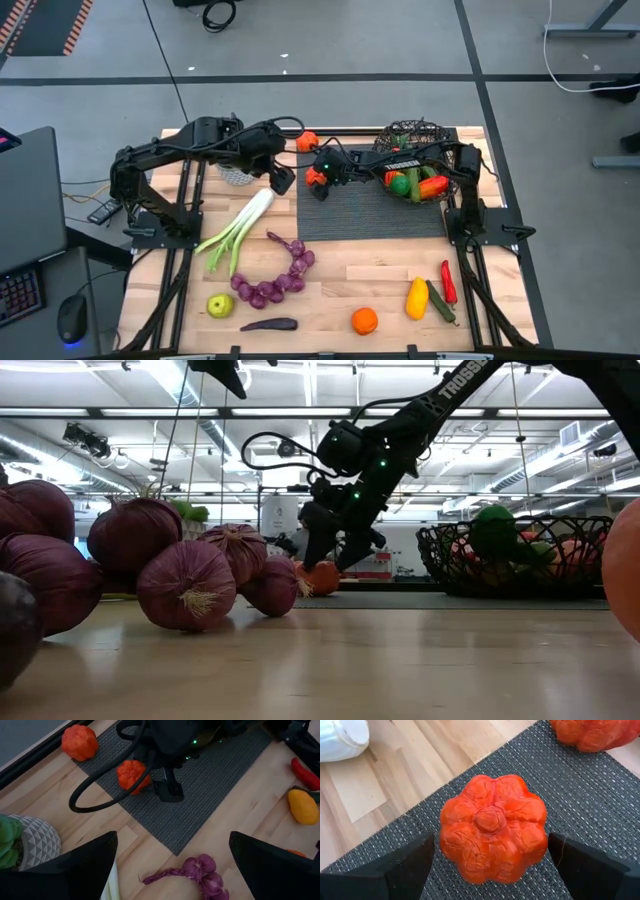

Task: Build produce basket
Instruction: Put the bottom orange pumpkin into the black basket

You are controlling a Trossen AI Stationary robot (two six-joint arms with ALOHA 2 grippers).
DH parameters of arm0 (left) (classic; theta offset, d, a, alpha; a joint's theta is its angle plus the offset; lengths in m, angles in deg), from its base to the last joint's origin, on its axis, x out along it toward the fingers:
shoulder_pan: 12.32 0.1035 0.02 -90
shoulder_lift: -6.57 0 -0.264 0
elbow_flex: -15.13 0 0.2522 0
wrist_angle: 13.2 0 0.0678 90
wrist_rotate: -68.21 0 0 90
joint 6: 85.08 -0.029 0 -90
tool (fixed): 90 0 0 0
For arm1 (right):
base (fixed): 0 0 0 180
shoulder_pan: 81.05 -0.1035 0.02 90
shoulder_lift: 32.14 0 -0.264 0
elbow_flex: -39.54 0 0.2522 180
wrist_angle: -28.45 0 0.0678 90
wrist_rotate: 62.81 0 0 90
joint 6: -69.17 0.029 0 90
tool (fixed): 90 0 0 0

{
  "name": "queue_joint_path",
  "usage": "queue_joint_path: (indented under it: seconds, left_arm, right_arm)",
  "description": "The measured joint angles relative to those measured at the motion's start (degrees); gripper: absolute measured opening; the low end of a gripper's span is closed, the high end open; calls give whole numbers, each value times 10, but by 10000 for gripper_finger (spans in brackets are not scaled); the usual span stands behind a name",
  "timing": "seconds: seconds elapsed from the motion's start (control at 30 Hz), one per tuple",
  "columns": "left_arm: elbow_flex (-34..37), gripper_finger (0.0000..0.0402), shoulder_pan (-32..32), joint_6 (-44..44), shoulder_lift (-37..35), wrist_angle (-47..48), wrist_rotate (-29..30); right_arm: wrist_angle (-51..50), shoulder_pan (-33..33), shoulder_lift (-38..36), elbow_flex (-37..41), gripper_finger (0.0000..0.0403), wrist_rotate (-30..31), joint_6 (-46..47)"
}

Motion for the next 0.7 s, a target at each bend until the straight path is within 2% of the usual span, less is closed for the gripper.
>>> queue_joint_path:
  seconds: [0.13, 0.4, 0.7]
  left_arm:
    - [0, 391, 0, 0, 0, -4, 0]
    - [0, 391, 2, -1, 0, -75, 0]
    - [0, 391, 2, -16, 0, -77, 0]
  right_arm:
    - [-13, -2, 0, 0, 391, -9, 0]
    - [-27, -3, 0, 0, 390, -19, -17]
    - [-26, -10, 0, 0, 389, -46, -43]
